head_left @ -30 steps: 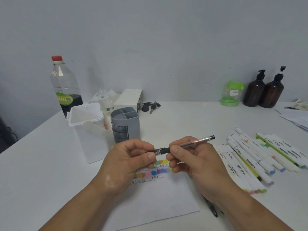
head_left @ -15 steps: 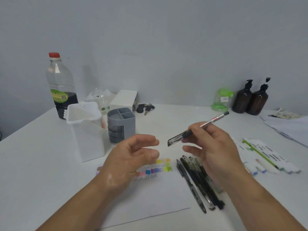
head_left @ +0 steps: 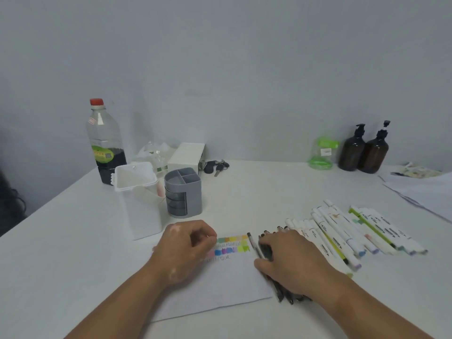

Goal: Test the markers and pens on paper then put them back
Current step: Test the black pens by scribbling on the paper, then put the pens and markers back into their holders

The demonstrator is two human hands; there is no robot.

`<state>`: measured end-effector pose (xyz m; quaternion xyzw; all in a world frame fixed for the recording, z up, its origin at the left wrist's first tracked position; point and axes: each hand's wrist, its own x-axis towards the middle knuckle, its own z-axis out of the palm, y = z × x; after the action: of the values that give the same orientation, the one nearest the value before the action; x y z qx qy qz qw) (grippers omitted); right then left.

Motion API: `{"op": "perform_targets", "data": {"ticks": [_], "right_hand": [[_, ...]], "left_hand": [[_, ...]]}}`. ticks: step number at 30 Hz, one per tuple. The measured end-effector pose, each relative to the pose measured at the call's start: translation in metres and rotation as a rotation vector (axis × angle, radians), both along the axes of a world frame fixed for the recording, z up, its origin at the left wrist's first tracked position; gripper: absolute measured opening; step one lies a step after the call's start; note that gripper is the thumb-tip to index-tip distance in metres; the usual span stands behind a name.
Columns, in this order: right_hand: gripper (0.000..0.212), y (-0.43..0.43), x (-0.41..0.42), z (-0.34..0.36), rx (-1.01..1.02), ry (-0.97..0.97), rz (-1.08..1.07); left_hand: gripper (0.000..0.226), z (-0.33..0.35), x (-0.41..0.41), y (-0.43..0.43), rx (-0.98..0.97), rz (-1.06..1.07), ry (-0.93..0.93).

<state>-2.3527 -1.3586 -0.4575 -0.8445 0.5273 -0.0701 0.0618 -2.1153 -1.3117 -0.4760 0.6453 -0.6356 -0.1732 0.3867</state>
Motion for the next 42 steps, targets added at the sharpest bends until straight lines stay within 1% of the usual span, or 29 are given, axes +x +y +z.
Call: {"op": "perform_targets", "data": {"ticks": [2, 3, 4, 5, 6, 9, 11, 14, 17, 19, 22, 25, 28, 29, 30, 33, 35, 37, 40, 42], "right_hand": [[0.027, -0.002, -0.003, -0.002, -0.02, -0.061, -0.029], [0.024, -0.004, -0.004, -0.002, -0.03, -0.102, -0.039], [0.023, -0.005, -0.004, -0.002, -0.038, -0.145, -0.042], [0.024, -0.006, -0.004, -0.003, -0.05, -0.19, -0.035], [0.024, -0.008, -0.003, -0.003, -0.057, -0.229, -0.029], [0.022, -0.013, -0.002, -0.009, -0.053, -0.28, 0.001], [0.02, -0.015, -0.003, -0.012, -0.052, -0.295, 0.012], [0.021, -0.019, -0.004, -0.013, -0.071, -0.364, 0.013], [0.023, -0.023, -0.006, -0.017, -0.077, -0.43, 0.01], [0.024, -0.024, -0.006, -0.021, -0.075, -0.45, 0.019], [0.025, -0.024, -0.006, -0.022, -0.065, -0.482, 0.036], [0.028, -0.021, -0.007, -0.021, -0.05, -0.504, 0.057], [0.029, -0.017, -0.008, -0.02, -0.047, -0.499, 0.06], [0.028, -0.015, -0.008, -0.019, -0.051, -0.495, 0.059], [0.026, -0.013, -0.009, -0.017, -0.057, -0.486, 0.055], [0.023, -0.004, -0.018, -0.012, -0.068, -0.454, 0.028], [0.021, 0.005, -0.029, -0.009, -0.071, -0.439, -0.015], [0.019, 0.015, -0.043, -0.007, -0.078, -0.43, -0.066], [0.011, 0.028, -0.059, -0.003, -0.061, -0.38, -0.113], [0.023, 0.03, -0.063, 0.002, -0.018, -0.353, -0.14]], "left_hand": [[0.013, 0.008, -0.004, 0.002, 0.023, 0.048, 0.038], [0.013, 0.017, -0.006, 0.002, 0.011, 0.07, 0.025], [0.01, 0.029, -0.006, -0.001, -0.015, 0.087, -0.037], [0.004, 0.043, -0.004, -0.006, -0.047, 0.092, -0.135], [0.008, 0.059, -0.001, -0.015, -0.073, 0.089, -0.254], [0.03, 0.111, 0.012, -0.054, -0.068, 0.096, -0.592], [0.043, 0.133, 0.019, -0.084, 0.025, 0.13, -0.753], [0.071, 0.139, 0.03, -0.127, 0.342, 0.174, -0.937], [0.085, 0.133, 0.039, -0.154, 0.61, 0.173, -1.008], [0.088, 0.127, 0.041, -0.163, 0.711, 0.166, -1.025], [0.075, 0.119, 0.036, -0.17, 0.738, 0.168, -1.094], [0.068, 0.123, 0.025, -0.166, 0.648, 0.14, -1.051], [0.054, 0.136, 0.004, -0.149, 0.491, 0.06, -0.925], [0.054, 0.139, -0.004, -0.139, 0.441, 0.037, -0.887], [0.061, 0.141, -0.013, -0.126, 0.402, 0.012, -0.857], [0.102, 0.135, -0.032, -0.077, 0.362, -0.065, -0.794], [0.115, 0.125, -0.034, -0.04, 0.375, -0.092, -0.714], [0.117, 0.11, -0.03, -0.01, 0.373, -0.087, -0.671], [0.115, 0.087, -0.022, 0.017, 0.318, -0.056, -0.665], [0.112, 0.073, -0.018, 0.026, 0.247, -0.028, -0.59]]}}
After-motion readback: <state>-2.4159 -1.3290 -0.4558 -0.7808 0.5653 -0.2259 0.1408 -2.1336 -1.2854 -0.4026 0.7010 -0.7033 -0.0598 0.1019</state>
